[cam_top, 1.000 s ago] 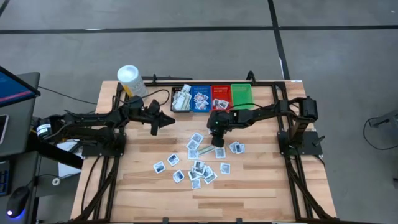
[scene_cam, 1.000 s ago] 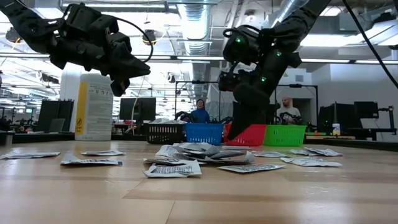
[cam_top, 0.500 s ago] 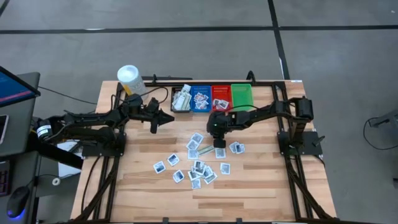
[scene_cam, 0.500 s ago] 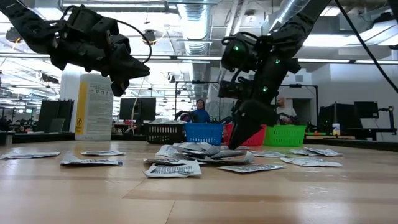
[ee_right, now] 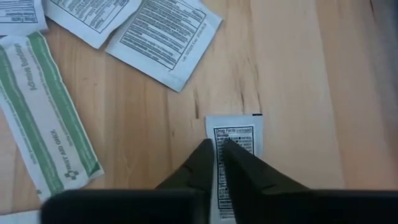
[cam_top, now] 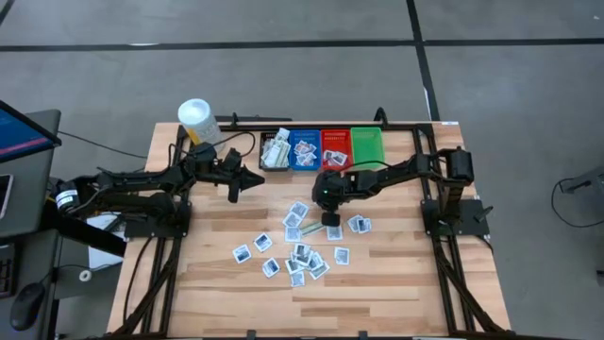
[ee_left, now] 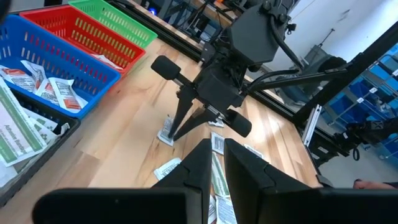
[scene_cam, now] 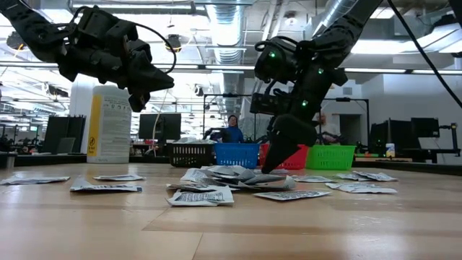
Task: Pick & Place First Aid Supplies
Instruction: Put the orange ointment pack in the blue bin
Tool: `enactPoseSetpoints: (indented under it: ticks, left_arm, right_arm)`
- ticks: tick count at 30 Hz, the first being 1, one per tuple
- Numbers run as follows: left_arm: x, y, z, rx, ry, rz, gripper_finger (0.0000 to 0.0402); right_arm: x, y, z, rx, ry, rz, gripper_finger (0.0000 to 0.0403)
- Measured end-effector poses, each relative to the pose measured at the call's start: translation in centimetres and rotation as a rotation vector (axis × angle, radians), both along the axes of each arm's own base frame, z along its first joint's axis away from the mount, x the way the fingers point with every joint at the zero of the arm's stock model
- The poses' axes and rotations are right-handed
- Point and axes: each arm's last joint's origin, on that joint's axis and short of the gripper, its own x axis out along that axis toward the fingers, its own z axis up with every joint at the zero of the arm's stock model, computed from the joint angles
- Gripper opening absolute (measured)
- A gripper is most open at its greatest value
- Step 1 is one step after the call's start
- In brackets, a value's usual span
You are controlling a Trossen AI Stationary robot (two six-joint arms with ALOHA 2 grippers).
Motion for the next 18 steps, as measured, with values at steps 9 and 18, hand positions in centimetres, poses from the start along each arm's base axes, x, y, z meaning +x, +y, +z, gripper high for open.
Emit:
enactPoseSetpoints:
  ticks: [9, 18]
  left_arm:
    - [0.0, 0.0, 0.0, 0.000, 0.000, 0.002, 0.0043]
    - [0.0, 0.0, 0.0, -0.003, 0.000, 0.003, 0.0043]
  right_arm:
    - [0.0, 0.0, 0.3, 0.028, -0.010, -0.005, 0.0002]
    - [0.7, -0.4, 5.2, 0.013, -0.134, -0.006, 0.0000]
